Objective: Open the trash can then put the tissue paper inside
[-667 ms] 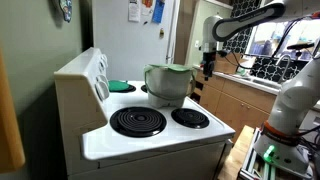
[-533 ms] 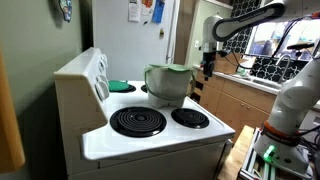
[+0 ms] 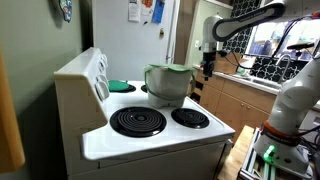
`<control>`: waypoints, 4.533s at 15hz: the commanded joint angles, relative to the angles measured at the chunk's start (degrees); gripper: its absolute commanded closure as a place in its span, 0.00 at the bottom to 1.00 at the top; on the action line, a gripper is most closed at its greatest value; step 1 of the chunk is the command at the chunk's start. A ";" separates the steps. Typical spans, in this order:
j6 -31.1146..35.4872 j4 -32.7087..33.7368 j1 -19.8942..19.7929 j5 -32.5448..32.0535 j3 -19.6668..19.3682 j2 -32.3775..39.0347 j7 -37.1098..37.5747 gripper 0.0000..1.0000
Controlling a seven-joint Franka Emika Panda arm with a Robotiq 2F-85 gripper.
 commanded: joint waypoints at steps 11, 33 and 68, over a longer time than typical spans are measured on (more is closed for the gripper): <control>1.66 2.30 1.46 13.37 -7.17 -3.29 -7.30 0.00; -1.22 10.60 1.32 51.01 -16.25 8.27 -27.37 0.00; -21.82 17.71 -5.87 67.69 -13.28 19.90 -43.09 0.00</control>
